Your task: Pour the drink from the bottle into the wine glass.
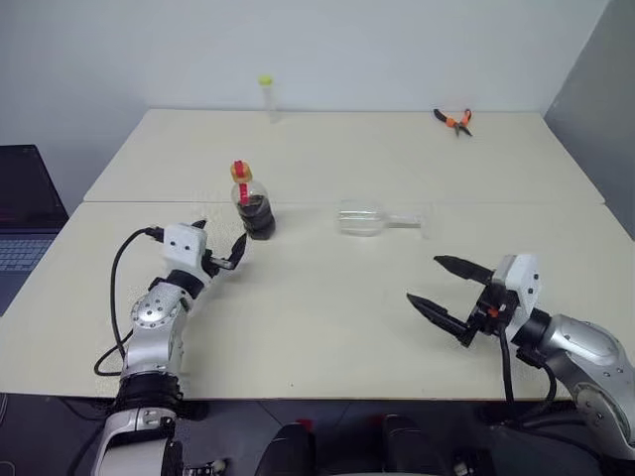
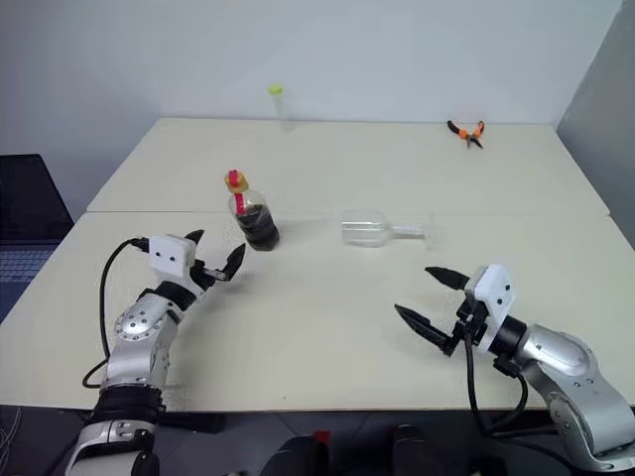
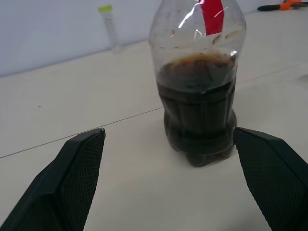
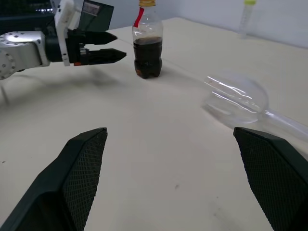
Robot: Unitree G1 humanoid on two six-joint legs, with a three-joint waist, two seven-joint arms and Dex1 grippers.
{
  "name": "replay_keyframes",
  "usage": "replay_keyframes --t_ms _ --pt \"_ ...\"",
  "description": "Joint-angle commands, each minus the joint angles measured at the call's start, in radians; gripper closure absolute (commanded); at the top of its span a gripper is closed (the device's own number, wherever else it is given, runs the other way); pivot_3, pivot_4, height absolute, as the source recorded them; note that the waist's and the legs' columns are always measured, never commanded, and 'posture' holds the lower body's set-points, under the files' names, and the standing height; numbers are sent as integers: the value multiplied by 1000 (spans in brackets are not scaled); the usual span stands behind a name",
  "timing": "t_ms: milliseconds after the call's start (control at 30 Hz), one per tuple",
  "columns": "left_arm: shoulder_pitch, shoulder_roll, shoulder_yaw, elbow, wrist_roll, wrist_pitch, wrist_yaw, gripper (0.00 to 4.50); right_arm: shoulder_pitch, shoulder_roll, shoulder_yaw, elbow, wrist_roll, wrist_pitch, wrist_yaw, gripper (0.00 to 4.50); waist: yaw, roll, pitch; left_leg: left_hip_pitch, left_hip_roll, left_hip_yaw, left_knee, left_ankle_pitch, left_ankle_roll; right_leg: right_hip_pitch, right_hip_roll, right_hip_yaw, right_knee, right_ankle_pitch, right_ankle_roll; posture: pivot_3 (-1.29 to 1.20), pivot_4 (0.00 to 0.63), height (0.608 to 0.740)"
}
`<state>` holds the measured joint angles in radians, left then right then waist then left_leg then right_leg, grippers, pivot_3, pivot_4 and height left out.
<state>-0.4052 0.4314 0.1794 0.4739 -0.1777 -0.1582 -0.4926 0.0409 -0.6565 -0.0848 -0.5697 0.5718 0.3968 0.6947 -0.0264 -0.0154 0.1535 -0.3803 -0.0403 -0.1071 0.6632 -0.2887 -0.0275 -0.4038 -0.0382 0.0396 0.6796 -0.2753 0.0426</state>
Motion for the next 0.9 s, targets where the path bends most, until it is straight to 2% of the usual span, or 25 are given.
replay_keyframes --t_ms 33,567,733,833,900 --pt "-63 -4 -3 49 -8 -7 -21 42 -31 -10 -1 -42 6 10 9 0 0 -1 0 0 0 0 0 0 0 0 0 0 0 0 0 0 150 740" --pt "-370 -65 -6 460 4 -81 -44 42 -110 9 25 -29 2 24 24 0 0 -5 3 -1 -1 -1 1 0 0 -1 0 -1 0 0 0 0 150 740" --pt "-423 -77 1 563 5 -110 -38 42 -114 19 36 -28 -9 21 22 0 -2 -6 3 -1 -1 0 1 0 0 -1 0 0 0 0 0 0 150 740" --pt "-438 -83 9 591 -5 -121 -43 653 -115 23 41 -30 -13 21 19 0 -2 -6 3 -1 -1 0 1 0 0 -1 0 0 0 0 0 0 150 740" --pt "-443 -84 14 601 -7 -127 -48 1281 -116 25 41 -31 -16 21 18 0 -1 -6 3 -1 -1 -1 1 0 0 -1 0 -1 0 0 0 0 150 740"
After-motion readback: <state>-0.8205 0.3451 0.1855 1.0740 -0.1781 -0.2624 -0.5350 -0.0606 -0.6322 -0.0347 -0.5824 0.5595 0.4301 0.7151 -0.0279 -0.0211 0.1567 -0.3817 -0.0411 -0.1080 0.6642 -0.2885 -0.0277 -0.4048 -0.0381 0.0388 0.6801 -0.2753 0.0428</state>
